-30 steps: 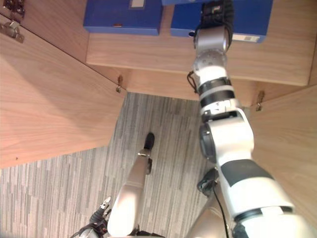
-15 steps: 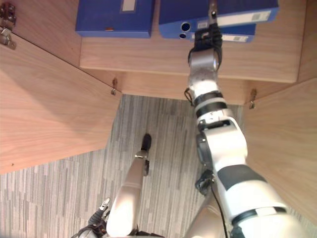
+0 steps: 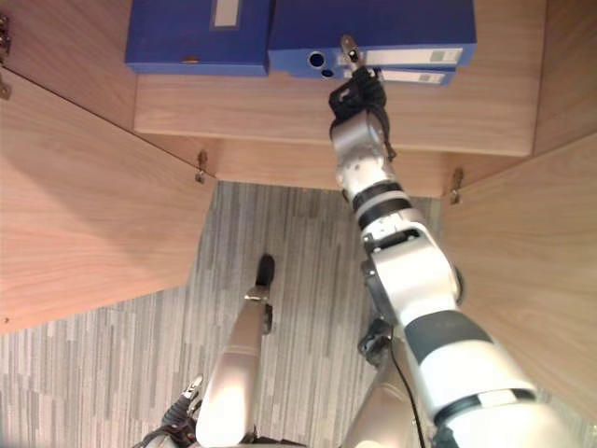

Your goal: Walk over to the cabinet, pick up the folder, carry it to the office cabinet, place the folder inside the office cabinet, then close the office cabinet door

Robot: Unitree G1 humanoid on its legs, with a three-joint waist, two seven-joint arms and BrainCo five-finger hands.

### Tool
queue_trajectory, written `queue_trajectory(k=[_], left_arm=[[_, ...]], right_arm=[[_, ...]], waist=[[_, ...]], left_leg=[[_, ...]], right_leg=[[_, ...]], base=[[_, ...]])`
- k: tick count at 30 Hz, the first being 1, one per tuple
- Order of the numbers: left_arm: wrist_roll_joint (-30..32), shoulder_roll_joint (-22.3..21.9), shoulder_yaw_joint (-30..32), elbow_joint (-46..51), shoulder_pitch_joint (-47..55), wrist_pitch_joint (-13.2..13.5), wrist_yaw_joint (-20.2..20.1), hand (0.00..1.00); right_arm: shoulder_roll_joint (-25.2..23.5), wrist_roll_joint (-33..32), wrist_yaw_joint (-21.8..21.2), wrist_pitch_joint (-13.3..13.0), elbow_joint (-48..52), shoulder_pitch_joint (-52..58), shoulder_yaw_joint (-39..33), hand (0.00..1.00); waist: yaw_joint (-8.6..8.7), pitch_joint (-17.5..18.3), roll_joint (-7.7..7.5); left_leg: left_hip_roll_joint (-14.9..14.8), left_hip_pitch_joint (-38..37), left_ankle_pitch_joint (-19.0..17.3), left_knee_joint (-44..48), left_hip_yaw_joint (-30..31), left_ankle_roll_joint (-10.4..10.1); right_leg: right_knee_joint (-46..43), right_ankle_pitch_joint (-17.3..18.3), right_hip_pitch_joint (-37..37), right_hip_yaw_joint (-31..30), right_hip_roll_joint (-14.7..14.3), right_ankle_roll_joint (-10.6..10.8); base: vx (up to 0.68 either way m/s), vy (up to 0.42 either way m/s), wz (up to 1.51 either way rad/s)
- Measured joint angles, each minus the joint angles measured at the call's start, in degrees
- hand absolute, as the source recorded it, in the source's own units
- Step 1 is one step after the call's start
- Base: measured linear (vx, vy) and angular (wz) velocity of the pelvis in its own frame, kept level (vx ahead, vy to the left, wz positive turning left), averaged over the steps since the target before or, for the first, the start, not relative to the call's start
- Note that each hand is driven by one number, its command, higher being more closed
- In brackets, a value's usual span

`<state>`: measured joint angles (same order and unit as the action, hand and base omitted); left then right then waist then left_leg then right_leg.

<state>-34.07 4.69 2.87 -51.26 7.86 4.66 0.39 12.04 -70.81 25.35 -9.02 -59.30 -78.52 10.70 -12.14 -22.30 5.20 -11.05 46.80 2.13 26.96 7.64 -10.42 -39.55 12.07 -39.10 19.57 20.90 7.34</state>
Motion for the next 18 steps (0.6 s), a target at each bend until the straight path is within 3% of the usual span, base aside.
queue_trajectory(k=[4, 13, 18], left_arm=[[-0.3, 0.1, 0.0, 0.0, 0.0, 0.2, 0.0, 0.0], [-0.5, 0.1, 0.4, 0.0, 0.0, 0.4, -0.1, 0.0], [-0.5, 0.2, 0.5, 0.0, 0.0, 0.9, -0.2, 0.0]], right_arm=[[1.5, 4.6, -1.7, 2.8, 0.0, 0.0, 1.1, 0.0], [6.5, 7.7, -3.9, 5.1, -1.5, 0.0, 4.7, 0.0], [9.3, 13.1, -5.2, 6.4, -1.5, 0.0, 5.3, 0.0]], waist=[[0.18, -0.1, -0.27], [0.41, -0.4, -0.76], [0.6, -0.7, -1.34]], left_leg=[[0.0, 0.0, 0.0, 0.0, 0.0, 0.0], [-0.2, -0.1, 0.0, -0.1, -0.1, 0.0], [-0.3, -0.5, 0.0, -0.3, -0.4, 0.0]], right_leg=[[0.1, -0.1, 0.0, 0.0, 0.0, 0.0], [0.2, -0.1, 0.0, 0.0, -0.2, 0.0], [0.3, -0.1, 0.0, -0.3, -0.3, 0.0]], base=[[0.02, 0.037, 0.0], [0.02, 0.029, -0.01], [0.02, 0.022, -0.02]])
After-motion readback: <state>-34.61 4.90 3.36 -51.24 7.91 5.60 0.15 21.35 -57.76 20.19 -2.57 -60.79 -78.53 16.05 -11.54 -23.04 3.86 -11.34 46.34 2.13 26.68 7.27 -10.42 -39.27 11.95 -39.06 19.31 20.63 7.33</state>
